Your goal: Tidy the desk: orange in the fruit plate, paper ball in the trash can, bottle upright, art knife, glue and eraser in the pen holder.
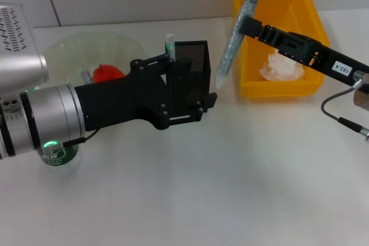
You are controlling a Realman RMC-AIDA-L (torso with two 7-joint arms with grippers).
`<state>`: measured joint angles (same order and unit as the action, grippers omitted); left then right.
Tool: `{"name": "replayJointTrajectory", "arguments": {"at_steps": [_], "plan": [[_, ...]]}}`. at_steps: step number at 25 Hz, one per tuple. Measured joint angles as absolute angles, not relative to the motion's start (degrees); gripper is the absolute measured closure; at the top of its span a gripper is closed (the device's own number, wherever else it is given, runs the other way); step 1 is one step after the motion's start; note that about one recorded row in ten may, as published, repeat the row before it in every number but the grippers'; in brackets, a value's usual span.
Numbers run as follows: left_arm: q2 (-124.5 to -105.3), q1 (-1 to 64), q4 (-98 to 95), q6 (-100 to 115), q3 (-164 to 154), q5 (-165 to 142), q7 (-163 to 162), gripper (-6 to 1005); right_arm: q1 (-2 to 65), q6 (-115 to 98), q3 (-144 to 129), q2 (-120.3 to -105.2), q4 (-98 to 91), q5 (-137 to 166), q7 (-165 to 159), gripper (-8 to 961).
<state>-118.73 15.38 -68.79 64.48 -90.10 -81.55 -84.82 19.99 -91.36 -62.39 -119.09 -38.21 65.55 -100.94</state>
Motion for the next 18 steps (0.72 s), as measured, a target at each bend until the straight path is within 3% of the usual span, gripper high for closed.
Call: {"name": "replayJointTrajectory", "arguments": {"at_steps": [18], "plan": [[-118.71, 16.18, -68.18, 61.95, -93.52, -81.66, -88.99, 230, 21.32, -86.98, -63.43, -119.17, -38.13, 69.05, -91.31, 845]]}}
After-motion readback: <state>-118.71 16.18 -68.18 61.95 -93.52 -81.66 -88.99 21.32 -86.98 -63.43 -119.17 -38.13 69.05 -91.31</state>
